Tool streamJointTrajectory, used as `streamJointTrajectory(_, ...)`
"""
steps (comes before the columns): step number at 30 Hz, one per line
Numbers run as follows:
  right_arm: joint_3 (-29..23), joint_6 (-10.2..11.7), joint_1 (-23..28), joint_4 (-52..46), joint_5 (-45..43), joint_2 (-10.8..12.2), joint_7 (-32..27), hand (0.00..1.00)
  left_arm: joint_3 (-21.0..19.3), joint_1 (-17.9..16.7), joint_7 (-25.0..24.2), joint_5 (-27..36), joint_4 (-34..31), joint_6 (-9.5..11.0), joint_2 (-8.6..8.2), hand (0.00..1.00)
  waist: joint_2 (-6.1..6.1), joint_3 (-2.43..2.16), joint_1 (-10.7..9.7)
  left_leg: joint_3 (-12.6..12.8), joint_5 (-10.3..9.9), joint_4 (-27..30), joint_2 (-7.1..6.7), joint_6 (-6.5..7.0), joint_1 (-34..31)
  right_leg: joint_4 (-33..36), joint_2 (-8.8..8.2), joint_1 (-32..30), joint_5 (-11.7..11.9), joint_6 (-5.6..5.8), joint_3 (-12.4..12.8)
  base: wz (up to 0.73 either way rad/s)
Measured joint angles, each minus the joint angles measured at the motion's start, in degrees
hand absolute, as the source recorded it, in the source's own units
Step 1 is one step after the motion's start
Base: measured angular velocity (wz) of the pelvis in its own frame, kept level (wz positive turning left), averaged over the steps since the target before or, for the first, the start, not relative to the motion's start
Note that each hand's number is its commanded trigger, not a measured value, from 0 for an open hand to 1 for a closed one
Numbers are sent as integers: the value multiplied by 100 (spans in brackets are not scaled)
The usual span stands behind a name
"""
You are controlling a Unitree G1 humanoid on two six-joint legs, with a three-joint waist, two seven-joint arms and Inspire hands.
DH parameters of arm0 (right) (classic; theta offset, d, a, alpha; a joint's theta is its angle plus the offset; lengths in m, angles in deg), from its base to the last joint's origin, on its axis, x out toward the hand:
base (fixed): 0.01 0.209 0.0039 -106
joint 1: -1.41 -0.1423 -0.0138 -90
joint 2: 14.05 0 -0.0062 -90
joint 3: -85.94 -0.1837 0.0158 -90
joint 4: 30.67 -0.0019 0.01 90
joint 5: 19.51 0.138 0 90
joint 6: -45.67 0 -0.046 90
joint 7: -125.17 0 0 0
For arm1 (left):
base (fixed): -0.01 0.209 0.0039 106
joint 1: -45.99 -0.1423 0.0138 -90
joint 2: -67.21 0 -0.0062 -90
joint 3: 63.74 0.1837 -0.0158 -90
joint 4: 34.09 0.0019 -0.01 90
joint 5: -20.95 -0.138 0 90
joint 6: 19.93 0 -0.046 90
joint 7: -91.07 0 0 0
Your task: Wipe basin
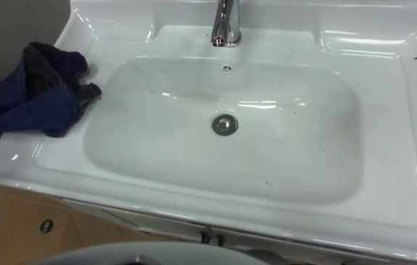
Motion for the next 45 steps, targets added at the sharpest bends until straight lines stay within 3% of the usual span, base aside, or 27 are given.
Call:
streamJointTrajectory(12, -1, 28, 7, 3, 11, -57, 102, 0, 3, 2, -206, 306, 72, 0, -18, 0, 18, 8, 7, 11, 0, 4, -8, 0, -38, -29, -14, -32, 8, 5, -5, -1)
streamJointTrajectory(19, 57, 60, 11, 27, 4, -79, 242, 0, 182, -13, -927, 1317, 4, -2, -104, 0, 21, 28, -4, 55, 0, 3, -8, 0, -22, -34, -21, -28, 7, 6, 9, 0)
streamJointTrajectory(25, 9, 71, -88, -18, -178, -143, 369, 0, 457, 19, -2006, 2418, -651, -35, -88, 0, -4, 41, -199, 73, 0, 9, -7, 1, -121, -9, -26, -120, 17, 17, 3, 1)
streamJointTrajectory(28, 25, 71, -167, -16, -170, -180, 425, 0, 674, 146, -2569, 2790, -950, -128, 37, 0, 18, 62, -312, 92, 0, 31, -7, 1, -168, -16, -24, -153, 21, 22, 7, -1)
streamJointTrajectory(36, 27, 85, -257, -4, -125, -184, 434, 0, 812, 302, -4026, 3791, -1616, -503, 48, 0, 23, 68, -356, 273, 0, 0, 15, 0, -141, -11, 11, -209, 32, 9, 228, -15)
streamJointTrajectory(41, 55, 83, -248, -9, -188, -178, 414, 0, 768, 339, -4269, 3889, -1625, -678, 48, 0, 47, 53, -357, 302, 0, 3, 22, 0, -142, -23, 15, -198, 33, 4, 213, -3)
streamJointTrajectory(45, 46, 86, -210, -9, -193, -177, 402, 0, 616, 346, -4248, 3877, -1561, -738, 47, 0, 40, 71, -350, 318, -2, -12, 31, 1, -78, -23, 19, -108, 33, 4, 174, 0)
